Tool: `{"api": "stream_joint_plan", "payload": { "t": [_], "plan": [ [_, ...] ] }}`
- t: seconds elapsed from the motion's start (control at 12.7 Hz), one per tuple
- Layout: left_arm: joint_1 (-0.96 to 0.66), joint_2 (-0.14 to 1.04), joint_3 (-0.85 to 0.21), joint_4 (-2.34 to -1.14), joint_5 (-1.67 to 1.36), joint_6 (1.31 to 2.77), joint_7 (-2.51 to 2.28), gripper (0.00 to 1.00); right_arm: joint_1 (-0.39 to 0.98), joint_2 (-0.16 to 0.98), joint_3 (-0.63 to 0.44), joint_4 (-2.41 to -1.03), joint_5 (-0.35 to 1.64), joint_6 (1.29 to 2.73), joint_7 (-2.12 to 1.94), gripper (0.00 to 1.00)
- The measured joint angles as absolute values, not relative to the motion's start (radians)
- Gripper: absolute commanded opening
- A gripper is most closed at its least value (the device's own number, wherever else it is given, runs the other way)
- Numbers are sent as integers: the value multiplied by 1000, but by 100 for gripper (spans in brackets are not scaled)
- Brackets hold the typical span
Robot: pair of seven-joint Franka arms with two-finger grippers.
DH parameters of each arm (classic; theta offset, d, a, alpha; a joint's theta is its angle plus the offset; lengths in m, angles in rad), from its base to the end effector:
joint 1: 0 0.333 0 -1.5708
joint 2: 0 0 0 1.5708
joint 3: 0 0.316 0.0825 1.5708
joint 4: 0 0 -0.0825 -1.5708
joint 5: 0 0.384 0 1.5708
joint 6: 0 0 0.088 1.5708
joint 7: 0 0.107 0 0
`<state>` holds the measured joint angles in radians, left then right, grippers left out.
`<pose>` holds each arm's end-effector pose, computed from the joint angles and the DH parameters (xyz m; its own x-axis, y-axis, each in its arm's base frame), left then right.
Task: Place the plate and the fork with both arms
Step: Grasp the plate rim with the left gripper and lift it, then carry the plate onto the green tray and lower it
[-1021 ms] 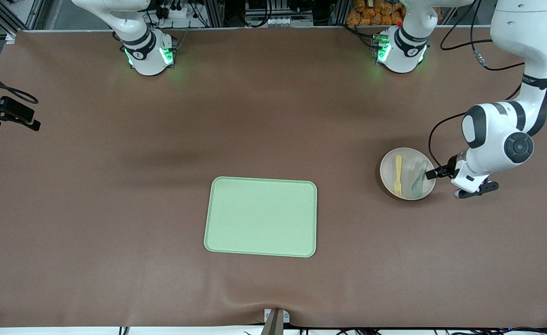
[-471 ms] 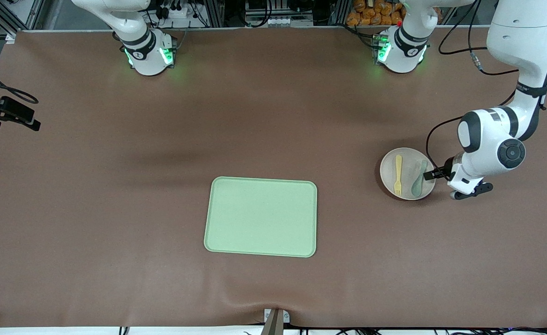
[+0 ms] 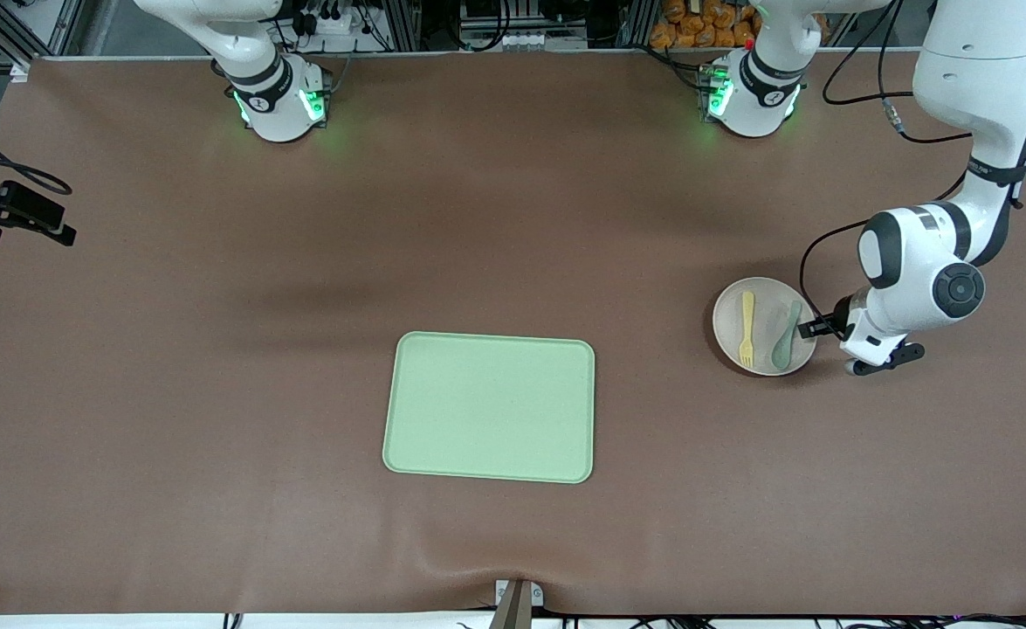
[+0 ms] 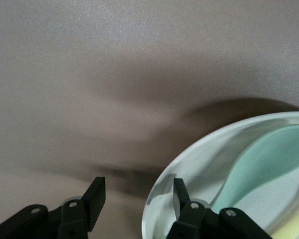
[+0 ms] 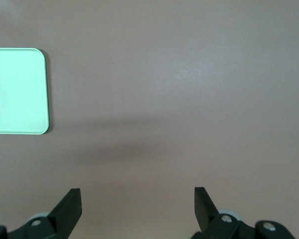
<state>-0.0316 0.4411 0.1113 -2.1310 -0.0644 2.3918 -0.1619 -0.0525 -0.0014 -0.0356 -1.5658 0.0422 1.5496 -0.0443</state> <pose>0.5520 0.0447 0.1850 0.9442 0.2816 -0.1710 0.2788 -0.9595 -0.0406 0.5502 -0.0440 0.6259 0.9990 -0.0429 -0.0129 -0.0434 -0.9981 -0.0429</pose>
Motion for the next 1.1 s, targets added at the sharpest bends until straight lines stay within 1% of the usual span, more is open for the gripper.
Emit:
{"api": "stream_joint_plan", "payload": {
  "t": [0.16, 0.31, 0.71, 0.86, 1.1],
  "plan": [
    [-32, 442, 110, -2131, -84, 2392, -162, 26, -53, -1, -36, -1566, 42, 1549, -44, 100],
    [-35, 442, 106, -2126, -88, 2393, -162, 0, -53, -1, -36, -1566, 42, 1549, -44, 100],
    [-40, 437, 68, -2075, -135, 2395, -162, 0, -53, -1, -36, -1566, 42, 1549, -44, 100],
    [-41, 424, 44, -2023, -180, 2390, -187, 0, -53, -1, -36, -1566, 42, 1549, -44, 100],
    [-47, 410, -48, -1906, -221, 2341, -353, 0, -53, -1, -36, -1566, 42, 1549, -44, 100]
  ]
}}
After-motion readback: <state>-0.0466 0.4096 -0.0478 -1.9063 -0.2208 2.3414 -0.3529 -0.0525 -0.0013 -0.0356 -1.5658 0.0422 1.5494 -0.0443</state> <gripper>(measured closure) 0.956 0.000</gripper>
